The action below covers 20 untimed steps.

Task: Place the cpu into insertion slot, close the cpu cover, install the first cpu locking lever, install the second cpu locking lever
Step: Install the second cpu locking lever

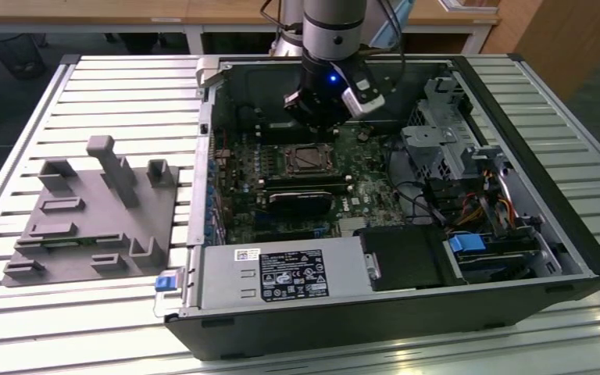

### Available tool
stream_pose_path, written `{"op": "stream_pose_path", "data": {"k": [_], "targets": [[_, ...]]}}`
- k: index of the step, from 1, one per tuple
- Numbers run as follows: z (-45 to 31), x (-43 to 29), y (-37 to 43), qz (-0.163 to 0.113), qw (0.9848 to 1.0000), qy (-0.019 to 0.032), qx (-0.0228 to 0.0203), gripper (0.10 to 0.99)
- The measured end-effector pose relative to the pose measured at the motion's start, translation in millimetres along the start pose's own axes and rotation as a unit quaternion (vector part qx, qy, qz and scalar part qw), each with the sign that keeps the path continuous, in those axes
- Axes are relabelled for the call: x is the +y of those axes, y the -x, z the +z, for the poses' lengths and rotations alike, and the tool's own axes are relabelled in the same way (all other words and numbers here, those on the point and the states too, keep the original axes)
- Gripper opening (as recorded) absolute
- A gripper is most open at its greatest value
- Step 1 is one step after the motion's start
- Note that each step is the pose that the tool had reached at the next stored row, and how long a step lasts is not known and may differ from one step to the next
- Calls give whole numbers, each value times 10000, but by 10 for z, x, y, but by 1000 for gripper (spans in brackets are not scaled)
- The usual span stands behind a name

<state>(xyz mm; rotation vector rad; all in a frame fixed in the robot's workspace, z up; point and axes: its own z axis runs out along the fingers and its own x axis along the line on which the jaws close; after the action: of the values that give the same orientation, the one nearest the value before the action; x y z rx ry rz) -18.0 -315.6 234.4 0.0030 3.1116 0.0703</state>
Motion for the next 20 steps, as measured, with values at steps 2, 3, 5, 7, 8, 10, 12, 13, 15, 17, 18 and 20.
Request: {"op": "stream_pose_path", "data": {"k": [2, 3, 5, 7, 8, 10, 12, 13, 15, 17, 18, 20], "targets": [[0, -6, 0, 1, 10000, 1, 0, 106], [0, -9, 0, 0, 10000, 0, 0, 106], [-1, -16, 0, 0, 10000, 0, 0, 106], [-1, -23, 0, 0, 10000, 1, 0, 106], [-1, -26, 0, 0, 10000, 1, 0, 106], [-1, -32, 0, 0, 10000, 1, 0, 106], [-2, -40, 0, 0, 10000, 2, 0, 106], [-2, -44, 0, 0, 10000, 2, 0, 106], [-2, -50, 0, 1, 10000, 3, 0, 106], [-3, -59, 0, 0, 10000, 3, 0, 106], [-3, -64, 0, 0, 10000, 3, 0, 106], [-3, -71, 0, 0, 10000, 3, 0, 106]]}}
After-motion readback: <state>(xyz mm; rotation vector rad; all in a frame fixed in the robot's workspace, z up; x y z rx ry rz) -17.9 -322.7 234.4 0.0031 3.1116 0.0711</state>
